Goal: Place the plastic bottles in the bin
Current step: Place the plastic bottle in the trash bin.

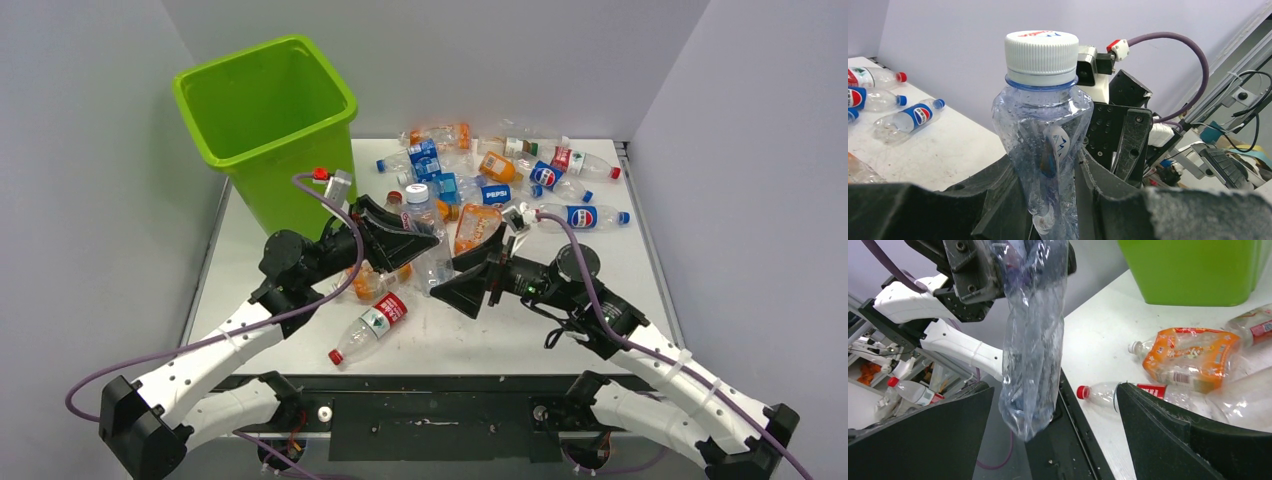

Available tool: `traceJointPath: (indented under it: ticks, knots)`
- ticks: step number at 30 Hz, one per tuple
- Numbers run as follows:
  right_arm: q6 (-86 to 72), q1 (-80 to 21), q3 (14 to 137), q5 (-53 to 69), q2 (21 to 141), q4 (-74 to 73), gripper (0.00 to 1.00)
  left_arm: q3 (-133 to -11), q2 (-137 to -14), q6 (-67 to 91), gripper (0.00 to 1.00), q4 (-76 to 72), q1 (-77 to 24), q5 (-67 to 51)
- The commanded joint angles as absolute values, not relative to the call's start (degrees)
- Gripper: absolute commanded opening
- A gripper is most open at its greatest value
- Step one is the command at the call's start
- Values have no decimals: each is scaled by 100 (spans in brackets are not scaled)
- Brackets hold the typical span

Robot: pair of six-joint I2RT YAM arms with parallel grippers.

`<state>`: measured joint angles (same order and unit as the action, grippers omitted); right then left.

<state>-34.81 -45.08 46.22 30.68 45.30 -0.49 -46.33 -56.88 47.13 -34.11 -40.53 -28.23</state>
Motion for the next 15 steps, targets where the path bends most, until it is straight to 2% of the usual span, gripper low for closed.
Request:
traceJointPath:
  ticks: [1,3,6,7,8,10,12,13,15]
  knots:
    - [-3796,-4674,4655,2804,4729,1154,98,-4667,-5696,4867,0,-3903,-4161,-2760]
    - [-3823,-4726,4700,2672,4882,1218,90,-4644,-5682,4852,0,-3868,-4184,-2751]
    - [-3793,-4799,4788,2620,5134,1143,54,-4614,-5638,4852,3,-3858,-4205,-2740]
    - [-3769,-4822,4778,2624,5186,1134,45,-4614,-5608,4847,10,-3819,-4209,-2710]
    - [-3732,-4854,4762,2621,5189,1134,39,-4610,-5570,4827,26,-3750,-4207,-2650]
    - [-3634,-4908,4695,2590,5129,1134,30,-4607,-5439,4741,64,-3570,-4206,-2477]
    - [-3492,-4926,4685,2552,5064,1029,25,-4526,-5211,4642,91,-3448,-4192,-2119]
    - [-3409,-4939,4689,2533,5036,961,22,-4452,-5042,4589,99,-3412,-4180,-1900]
    - [-3227,-4980,4697,2470,4992,823,16,-4461,-4857,4481,96,-3309,-4106,-1649]
